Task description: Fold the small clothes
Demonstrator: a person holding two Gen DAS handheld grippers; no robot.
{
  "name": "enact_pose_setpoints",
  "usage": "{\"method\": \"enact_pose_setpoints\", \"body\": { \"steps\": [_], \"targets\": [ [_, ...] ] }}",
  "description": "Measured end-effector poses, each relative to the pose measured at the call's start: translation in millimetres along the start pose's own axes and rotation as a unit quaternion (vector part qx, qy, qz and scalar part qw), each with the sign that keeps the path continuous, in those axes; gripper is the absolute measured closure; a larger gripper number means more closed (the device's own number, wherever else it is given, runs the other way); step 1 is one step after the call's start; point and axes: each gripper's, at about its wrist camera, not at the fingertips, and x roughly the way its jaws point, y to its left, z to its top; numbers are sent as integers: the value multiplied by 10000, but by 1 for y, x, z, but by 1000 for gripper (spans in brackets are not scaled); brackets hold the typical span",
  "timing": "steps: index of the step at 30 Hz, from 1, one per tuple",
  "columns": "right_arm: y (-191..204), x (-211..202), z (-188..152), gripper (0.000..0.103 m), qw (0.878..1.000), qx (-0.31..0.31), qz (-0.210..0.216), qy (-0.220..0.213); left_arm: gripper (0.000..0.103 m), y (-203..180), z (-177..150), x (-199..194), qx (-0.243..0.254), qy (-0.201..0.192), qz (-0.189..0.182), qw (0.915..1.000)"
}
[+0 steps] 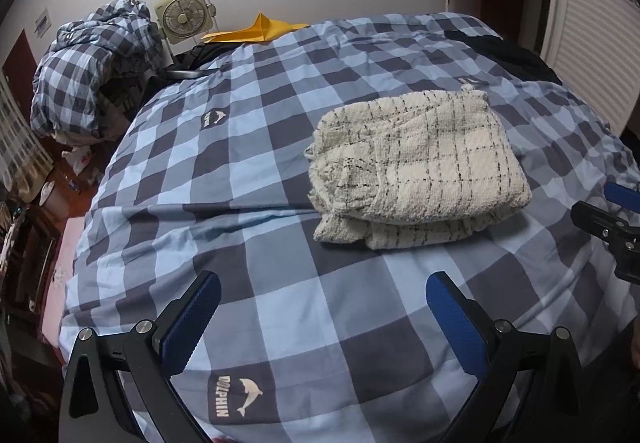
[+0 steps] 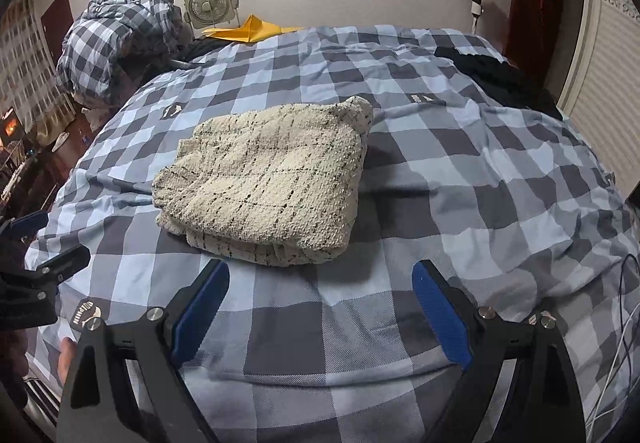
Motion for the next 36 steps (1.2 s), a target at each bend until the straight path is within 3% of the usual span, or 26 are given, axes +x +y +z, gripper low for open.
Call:
{"method": "enact_pose_setpoints", "body": {
  "steps": [36],
  "targets": [
    [1, 2, -1, 12, 9999, -34, 80, 111, 0, 3, -2, 1, 44, 15, 36, 10000]
  ]
}}
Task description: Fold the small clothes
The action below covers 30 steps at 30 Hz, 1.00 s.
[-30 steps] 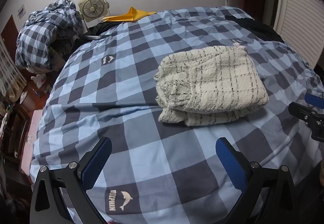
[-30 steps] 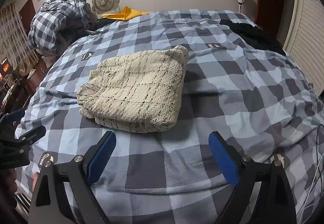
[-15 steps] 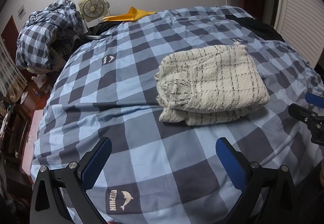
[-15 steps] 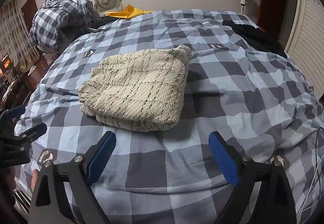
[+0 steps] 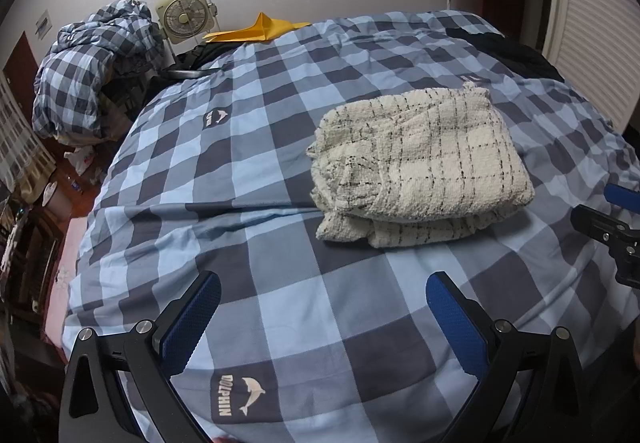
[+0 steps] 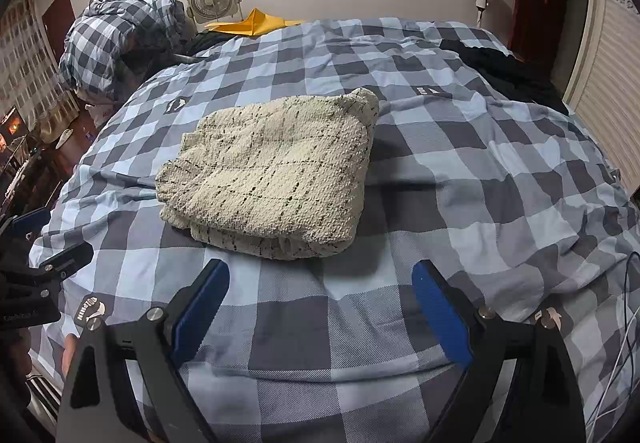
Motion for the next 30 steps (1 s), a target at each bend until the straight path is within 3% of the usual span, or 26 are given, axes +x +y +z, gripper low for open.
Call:
{"method": "enact_pose_setpoints", "body": {
  "steps": [13, 30],
  "targets": [
    [1, 0, 0, 12, 10000, 10, -5, 0, 0, -5, 1, -3, 149, -16, -255, 9996],
    [2, -1, 0, 12, 10000, 19, -16, 3, 0, -7, 1, 0, 173, 82, -124, 9997]
  ]
}}
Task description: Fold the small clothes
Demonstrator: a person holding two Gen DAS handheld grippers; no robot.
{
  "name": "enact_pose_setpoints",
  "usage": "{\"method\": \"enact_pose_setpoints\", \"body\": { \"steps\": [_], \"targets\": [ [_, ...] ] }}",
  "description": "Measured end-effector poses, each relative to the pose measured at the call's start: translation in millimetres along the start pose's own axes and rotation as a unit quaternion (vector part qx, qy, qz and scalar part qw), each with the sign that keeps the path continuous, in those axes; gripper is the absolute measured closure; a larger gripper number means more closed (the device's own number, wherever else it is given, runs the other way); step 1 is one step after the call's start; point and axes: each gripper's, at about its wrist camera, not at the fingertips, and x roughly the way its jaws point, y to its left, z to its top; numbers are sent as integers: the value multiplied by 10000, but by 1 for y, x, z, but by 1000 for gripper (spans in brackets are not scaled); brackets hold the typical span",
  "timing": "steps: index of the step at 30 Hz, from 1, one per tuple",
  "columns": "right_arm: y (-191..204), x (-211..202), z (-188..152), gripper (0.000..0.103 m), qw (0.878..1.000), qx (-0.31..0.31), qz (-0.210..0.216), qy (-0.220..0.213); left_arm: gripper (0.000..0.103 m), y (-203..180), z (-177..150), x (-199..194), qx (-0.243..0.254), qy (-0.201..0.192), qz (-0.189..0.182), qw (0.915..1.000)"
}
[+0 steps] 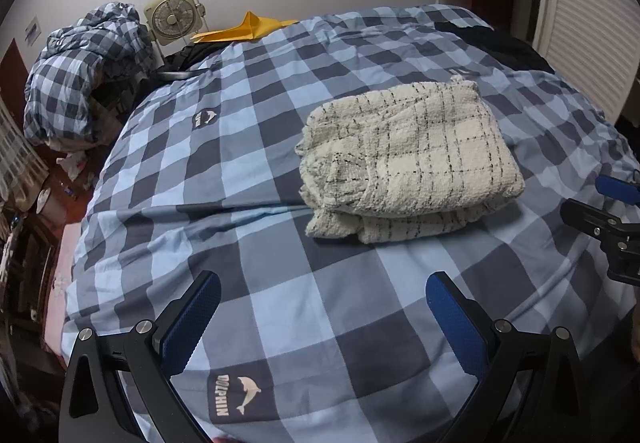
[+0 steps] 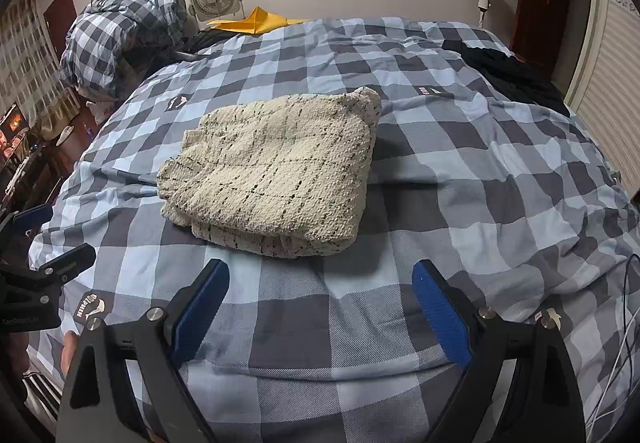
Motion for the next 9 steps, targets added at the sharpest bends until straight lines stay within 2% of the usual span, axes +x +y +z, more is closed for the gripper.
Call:
{"method": "enact_pose_setpoints", "body": {
  "steps": [9],
  "targets": [
    [3, 0, -2, 12, 10000, -14, 3, 17, 0, 2, -3, 2, -57, 20, -56, 10000]
  ]
}}
